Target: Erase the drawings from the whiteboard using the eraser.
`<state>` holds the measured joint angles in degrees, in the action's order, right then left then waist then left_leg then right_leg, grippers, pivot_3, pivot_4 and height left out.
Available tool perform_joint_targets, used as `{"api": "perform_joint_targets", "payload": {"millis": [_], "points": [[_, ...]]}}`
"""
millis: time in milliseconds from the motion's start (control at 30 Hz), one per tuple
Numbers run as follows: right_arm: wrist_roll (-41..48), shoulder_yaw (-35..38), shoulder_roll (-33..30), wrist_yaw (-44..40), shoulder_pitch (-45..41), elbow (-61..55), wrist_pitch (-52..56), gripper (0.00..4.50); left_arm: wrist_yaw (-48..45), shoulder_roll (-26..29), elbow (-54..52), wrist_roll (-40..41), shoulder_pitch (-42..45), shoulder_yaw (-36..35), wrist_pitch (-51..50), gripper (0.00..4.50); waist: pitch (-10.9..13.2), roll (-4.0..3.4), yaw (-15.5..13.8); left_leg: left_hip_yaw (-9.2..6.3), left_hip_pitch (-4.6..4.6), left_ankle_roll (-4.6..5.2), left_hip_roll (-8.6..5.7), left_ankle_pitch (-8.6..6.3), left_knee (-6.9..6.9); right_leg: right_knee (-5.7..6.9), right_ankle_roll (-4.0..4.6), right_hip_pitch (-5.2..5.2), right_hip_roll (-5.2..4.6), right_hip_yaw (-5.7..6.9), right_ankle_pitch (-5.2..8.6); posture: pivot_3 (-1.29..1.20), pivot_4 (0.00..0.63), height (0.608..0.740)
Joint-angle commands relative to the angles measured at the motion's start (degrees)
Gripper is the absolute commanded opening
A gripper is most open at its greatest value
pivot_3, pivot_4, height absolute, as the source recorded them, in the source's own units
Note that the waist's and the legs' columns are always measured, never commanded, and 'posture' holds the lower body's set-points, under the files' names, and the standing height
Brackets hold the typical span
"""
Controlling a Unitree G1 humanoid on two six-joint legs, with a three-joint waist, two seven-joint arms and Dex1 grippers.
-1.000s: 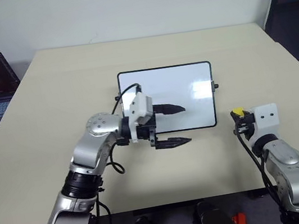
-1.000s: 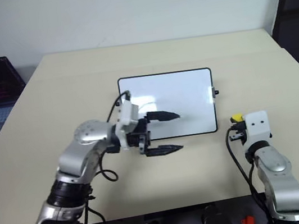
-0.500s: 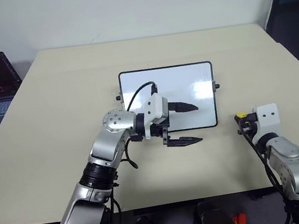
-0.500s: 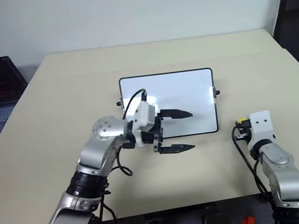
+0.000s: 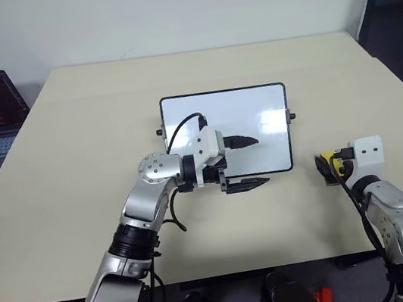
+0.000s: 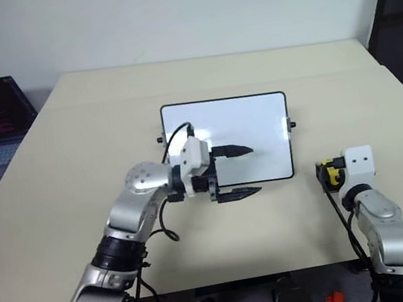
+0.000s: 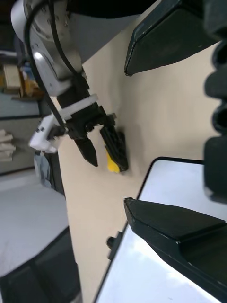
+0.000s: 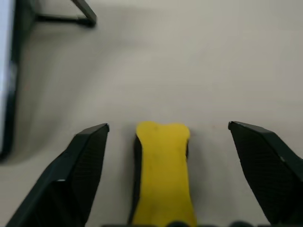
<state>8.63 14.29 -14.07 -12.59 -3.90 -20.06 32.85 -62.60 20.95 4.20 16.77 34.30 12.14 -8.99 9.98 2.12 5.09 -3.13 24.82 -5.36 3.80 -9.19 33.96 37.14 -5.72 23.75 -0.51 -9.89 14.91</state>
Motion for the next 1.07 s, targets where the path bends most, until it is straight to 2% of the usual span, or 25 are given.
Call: {"api": "perform_joint_targets", "payload": {"millis": [33,133,267,367,433,567,667,1067], "points": [[1.72,-0.27,-0.19,-1.23,2.15,-7.02,-4.01,4.44,5.9,2.19,-5.71,1.18,-3.71,-5.61,-3.54,4.5,0.0,-0.01,0.07,-0.03,-0.02,0.0,0.02,0.0,-0.02,0.03,-0.01,0.01,0.02,0.01,0.01,0.0,0.15,0.74],[-0.39,-2.41,-0.64,-1.17,6.04,-10.43,-7.11,4.44,10.31,3.6,-11.87,3.77,-9.68,-10.02,-8.56,4.5,0.0,-0.01,-0.14,-0.05,0.0,0.0,0.01,0.0,0.0,-0.02,-0.01,-0.02,0.0,0.03,0.03,0.0,0.15,0.74],[-1.5,-5.59,1.81,0.16,12.25,-13.61,-10.84,4.44,23.15,1.67,-20.86,6.08,-20.59,-18.82,-15.36,4.5,-0.02,-0.03,-0.27,-0.05,-0.03,-0.01,0.01,-0.01,0.0,-0.04,0.0,-0.08,-0.02,0.04,0.06,0.0,0.15,0.74],[-5.04,-6.97,3.76,2.57,17.12,-12.91,-19.48,4.44,32.09,-1.77,-27.04,3.28,-31.83,-23.07,-14.05,4.5,-0.04,-0.01,-0.19,-0.02,-0.07,-0.01,0.01,-0.01,0.03,-0.04,0.0,-0.09,-0.05,0.02,0.06,0.0,0.15,0.74],[-4.58,-6.28,5.4,2.65,21.88,-12.15,-24.42,4.44,37.5,-4.22,-27.9,1.38,-35.6,-24.79,-12.76,4.5,-0.07,0.04,-0.33,-0.01,-0.12,-0.02,-0.03,-0.01,0.06,-0.09,0.0,-0.16,-0.12,0.03,0.06,0.0,0.15,0.74],[-0.93,-4.08,7.63,1.83,26.42,-8.4,-30.16,4.44,44.2,-7.51,-28.67,-1.21,-38.53,-25.58,-11.31,4.5,-0.09,0.15,-0.77,-0.02,-0.15,-0.05,-0.1,-0.03,0.16,-0.17,0.04,0.04,-0.24,0.11,0.05,0.0,0.15,0.74],[1.72,-2.39,6.85,-0.15,27.07,-6.15,-31.56,4.44,47.16,-8.8,-28.98,-3.34,-38.77,-24.4,-10.28,4.5,-0.1,0.17,-0.31,0.1,-0.15,-0.4,-0.15,-0.25,0.32,-0.34,0.09,0.02,-0.42,0.11,0.02,0.0,0.15,0.74],[1.53,-2.31,5.65,0.7,29.53,-7.84,-29.3,4.44,49.36,-8.99,-26.94,-5.16,-39.94,-21.44,-10.11,4.5,-0.1,0.18,0.09,0.21,-0.11,-0.42,-0.2,-0.29,0.77,-0.51,0.1,0.06,-0.68,0.18,0.01,0.0,0.15,0.74]]}}
